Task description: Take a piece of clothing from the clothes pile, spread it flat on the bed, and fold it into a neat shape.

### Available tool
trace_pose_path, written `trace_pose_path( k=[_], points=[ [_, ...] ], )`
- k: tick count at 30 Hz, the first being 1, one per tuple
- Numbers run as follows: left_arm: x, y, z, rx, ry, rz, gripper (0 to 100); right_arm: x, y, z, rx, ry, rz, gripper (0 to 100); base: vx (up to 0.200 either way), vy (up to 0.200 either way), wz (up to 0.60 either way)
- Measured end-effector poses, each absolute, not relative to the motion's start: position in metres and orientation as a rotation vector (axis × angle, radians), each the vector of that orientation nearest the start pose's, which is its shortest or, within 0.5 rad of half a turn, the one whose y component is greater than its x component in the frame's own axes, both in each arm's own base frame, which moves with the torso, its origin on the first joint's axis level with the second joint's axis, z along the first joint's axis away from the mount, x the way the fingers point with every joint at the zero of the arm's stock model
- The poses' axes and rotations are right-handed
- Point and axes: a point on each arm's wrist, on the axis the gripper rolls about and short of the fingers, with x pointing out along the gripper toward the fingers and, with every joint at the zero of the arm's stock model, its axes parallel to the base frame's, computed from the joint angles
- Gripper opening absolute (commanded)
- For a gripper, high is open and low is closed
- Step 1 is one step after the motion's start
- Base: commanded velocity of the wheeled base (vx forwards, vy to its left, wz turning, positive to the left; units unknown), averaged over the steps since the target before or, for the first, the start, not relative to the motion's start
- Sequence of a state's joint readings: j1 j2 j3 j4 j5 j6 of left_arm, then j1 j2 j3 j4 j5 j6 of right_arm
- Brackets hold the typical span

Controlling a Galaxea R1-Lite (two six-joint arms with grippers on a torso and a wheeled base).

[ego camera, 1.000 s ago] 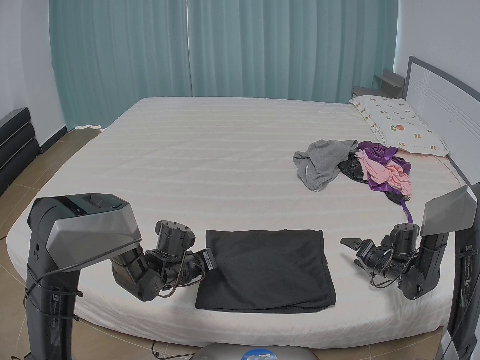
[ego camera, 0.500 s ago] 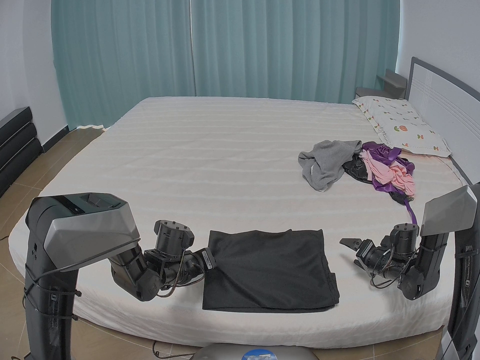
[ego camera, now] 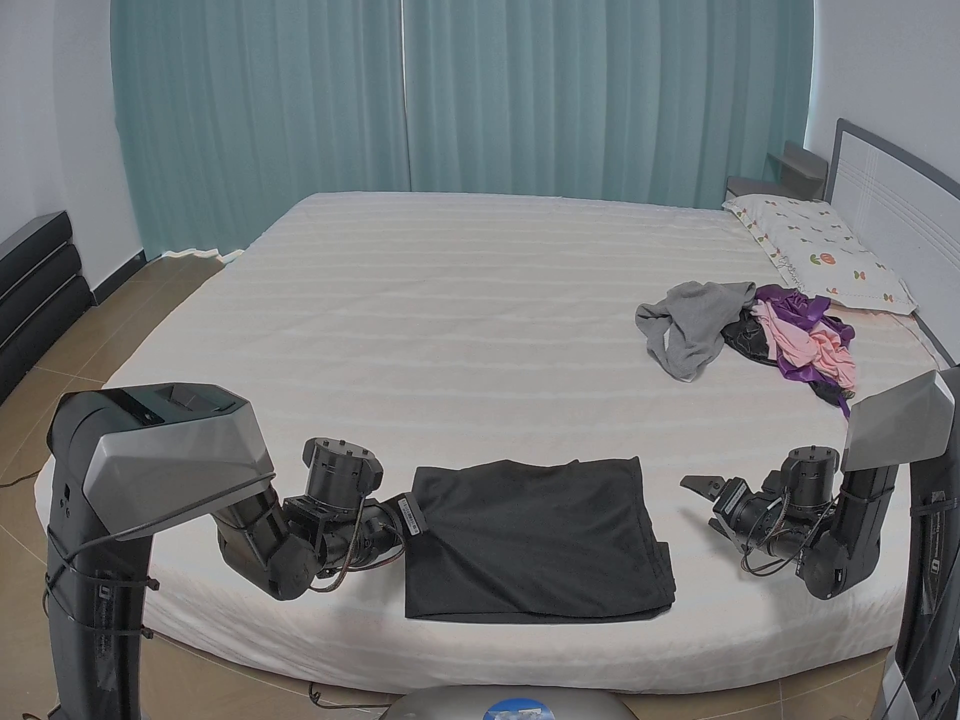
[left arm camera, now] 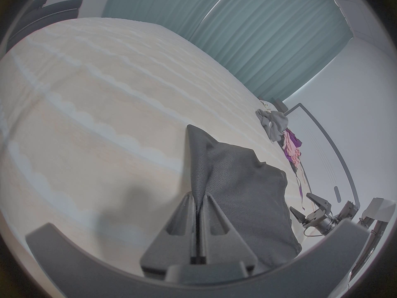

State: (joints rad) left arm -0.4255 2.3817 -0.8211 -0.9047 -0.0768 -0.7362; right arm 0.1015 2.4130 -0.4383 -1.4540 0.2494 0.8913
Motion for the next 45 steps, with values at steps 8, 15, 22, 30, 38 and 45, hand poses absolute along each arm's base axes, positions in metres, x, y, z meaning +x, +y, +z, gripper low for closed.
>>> trace_pose_path(
  k=[8, 15, 22, 30, 38, 45],
  points=[
    [0.345, -0.150, -0.026, -0.596, 0.781, -0.204, 0, 0.310, 0.037, -0.041, 0.900, 0.643, 0.088, 100, 0.000, 0.200, 0.00],
    [0.347, -0.147, -0.023, -0.602, 0.771, -0.199, 0, 0.310, 0.037, -0.041, 0.900, 0.643, 0.087, 100, 0.000, 0.200, 0.00],
    [0.352, -0.143, -0.022, -0.612, 0.760, -0.199, 0, 0.310, 0.038, -0.041, 0.899, 0.643, 0.088, 100, 0.000, 0.200, 0.00],
    [0.354, -0.140, -0.022, -0.617, 0.756, -0.194, 0, 0.310, 0.038, -0.041, 0.899, 0.642, 0.088, 100, 0.000, 0.200, 0.00],
    [0.355, -0.141, -0.022, -0.618, 0.755, -0.197, 0, 0.310, 0.038, -0.041, 0.898, 0.642, 0.087, 100, 0.000, 0.025, 0.00],
    [0.354, -0.143, -0.022, -0.639, 0.762, -0.192, 0, 0.310, 0.037, -0.041, 0.898, 0.642, 0.087, 100, 0.000, 0.000, 0.00]
  ],
)
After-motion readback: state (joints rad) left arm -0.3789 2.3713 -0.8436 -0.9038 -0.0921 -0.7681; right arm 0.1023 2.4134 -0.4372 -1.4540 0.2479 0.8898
